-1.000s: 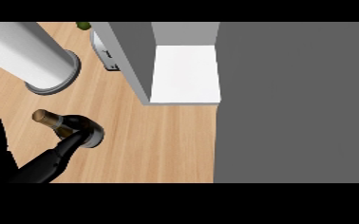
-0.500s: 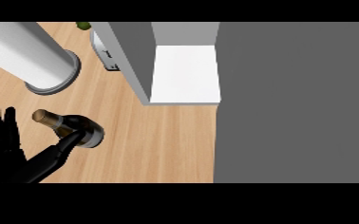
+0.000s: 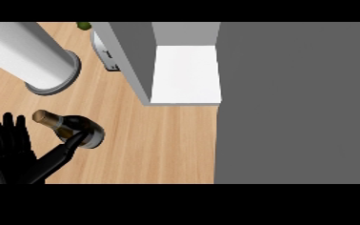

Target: Pick up the wine, place it into the cabinet and close the cabinet

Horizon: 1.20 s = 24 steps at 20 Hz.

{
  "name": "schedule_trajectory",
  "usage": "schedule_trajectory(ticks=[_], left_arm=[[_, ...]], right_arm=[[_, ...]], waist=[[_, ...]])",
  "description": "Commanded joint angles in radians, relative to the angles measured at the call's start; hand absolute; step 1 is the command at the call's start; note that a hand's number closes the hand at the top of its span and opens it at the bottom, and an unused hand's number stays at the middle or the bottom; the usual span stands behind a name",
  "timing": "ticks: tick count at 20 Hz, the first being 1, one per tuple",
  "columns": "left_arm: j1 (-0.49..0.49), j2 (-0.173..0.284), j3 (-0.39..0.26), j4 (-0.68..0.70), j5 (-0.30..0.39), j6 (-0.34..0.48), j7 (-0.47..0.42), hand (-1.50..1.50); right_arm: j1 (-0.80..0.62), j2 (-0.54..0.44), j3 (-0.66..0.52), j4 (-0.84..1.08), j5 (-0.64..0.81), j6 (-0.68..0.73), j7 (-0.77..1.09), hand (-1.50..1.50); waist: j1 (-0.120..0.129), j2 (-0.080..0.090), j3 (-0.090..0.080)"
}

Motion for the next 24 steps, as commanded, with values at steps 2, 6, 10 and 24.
schedule_trajectory(ticks=[2,6,10,24], left_arm=[[0.032,-0.017,0.060,0.072,0.057,-0.059,-0.124,-1.50],[-0.011,0.024,0.156,0.194,0.157,-0.160,-0.177,-1.50],[0.036,-0.017,0.097,0.232,0.151,-0.141,-0.247,-1.50],[-0.035,-0.009,0.154,0.444,0.224,-0.271,-0.394,-1.50]], right_arm=[[0.005,-0.005,-0.022,-0.181,-0.076,-0.052,0.116,-1.50],[-0.043,-0.007,-0.013,-0.150,-0.060,-0.057,0.127,-1.50],[0.070,0.007,0.005,-0.212,-0.065,-0.008,0.075,-1.50],[0.043,0.013,-0.022,-0.180,-0.078,-0.007,0.072,-1.50]], waist=[[0.002,0.000,0.000],[0.003,0.001,0.000],[-0.004,-0.001,0.001],[0.000,0.000,0.001]])
